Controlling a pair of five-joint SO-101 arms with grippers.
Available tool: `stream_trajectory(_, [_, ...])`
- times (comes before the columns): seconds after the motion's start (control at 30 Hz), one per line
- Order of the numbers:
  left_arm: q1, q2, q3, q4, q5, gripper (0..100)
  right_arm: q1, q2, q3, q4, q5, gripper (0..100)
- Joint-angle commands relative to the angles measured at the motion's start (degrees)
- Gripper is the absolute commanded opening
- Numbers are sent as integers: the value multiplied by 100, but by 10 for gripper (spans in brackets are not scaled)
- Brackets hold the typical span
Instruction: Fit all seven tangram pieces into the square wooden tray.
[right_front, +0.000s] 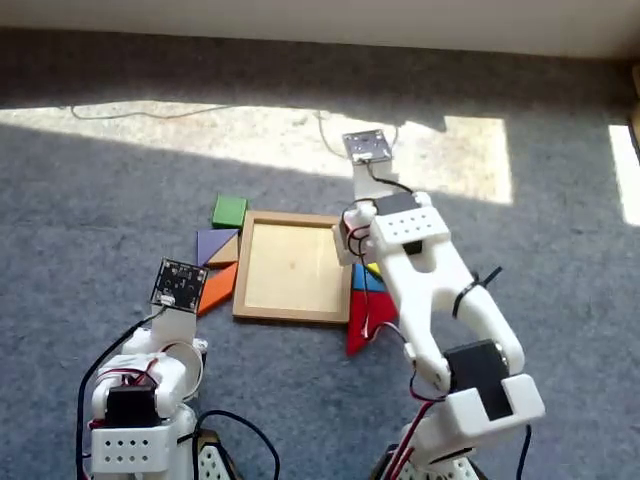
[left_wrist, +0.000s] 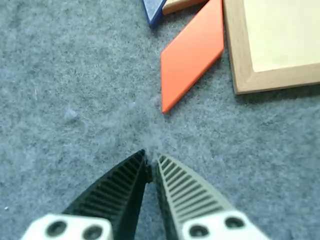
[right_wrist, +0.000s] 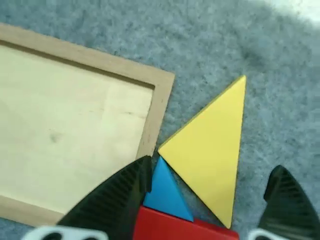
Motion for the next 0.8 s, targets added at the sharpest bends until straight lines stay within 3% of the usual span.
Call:
stream_trajectory(0.0, [-31,-198,110,18,-35,7,-31,92,-444,-101,79,348])
stream_trajectory(0.77, [-31,-198,110,18,-35,7,558,971,-505,-576,360,346])
